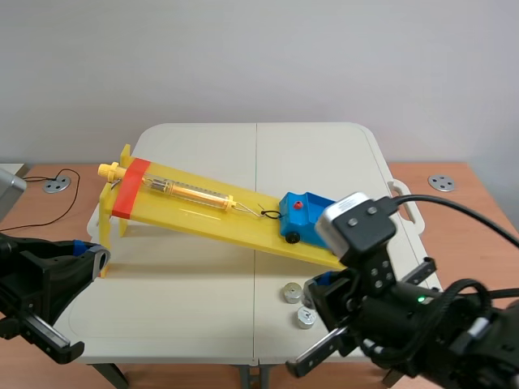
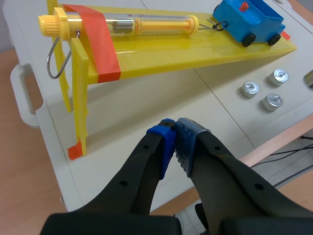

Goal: Place the four metal weights on the blue cart on the ramp.

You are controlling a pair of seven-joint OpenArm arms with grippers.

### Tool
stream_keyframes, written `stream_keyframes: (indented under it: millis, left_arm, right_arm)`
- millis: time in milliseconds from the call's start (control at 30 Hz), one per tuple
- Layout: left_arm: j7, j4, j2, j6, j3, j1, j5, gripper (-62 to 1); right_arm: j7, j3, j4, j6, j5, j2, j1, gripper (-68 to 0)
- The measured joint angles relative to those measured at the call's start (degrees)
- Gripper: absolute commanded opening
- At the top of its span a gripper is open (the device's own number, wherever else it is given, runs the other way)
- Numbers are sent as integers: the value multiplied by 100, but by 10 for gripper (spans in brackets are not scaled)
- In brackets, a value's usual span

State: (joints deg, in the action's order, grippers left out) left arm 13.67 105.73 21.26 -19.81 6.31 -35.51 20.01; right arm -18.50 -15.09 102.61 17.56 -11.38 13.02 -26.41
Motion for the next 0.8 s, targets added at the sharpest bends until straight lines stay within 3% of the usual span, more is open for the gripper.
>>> stream_keyframes:
  millis: [233, 367, 533, 800]
  left_arm:
    - [0, 0, 0, 0, 0, 0, 0, -580]
    - [0, 0, 0, 0, 0, 0, 0, -580]
    - [0, 0, 0, 0, 0, 0, 0, -580]
    - [2, 0, 0, 0, 0, 0, 0, -580]
  right_arm:
    - [-293, 1093, 570, 20, -1220, -31, -109, -669]
    - [-350, 1668, 599, 17, -1674, -216, -107, -669]
    - [-457, 2057, 592, -4, -1880, -562, 90, -669]
    - [-457, 2041, -2, -2, -1888, -938, 885, -669]
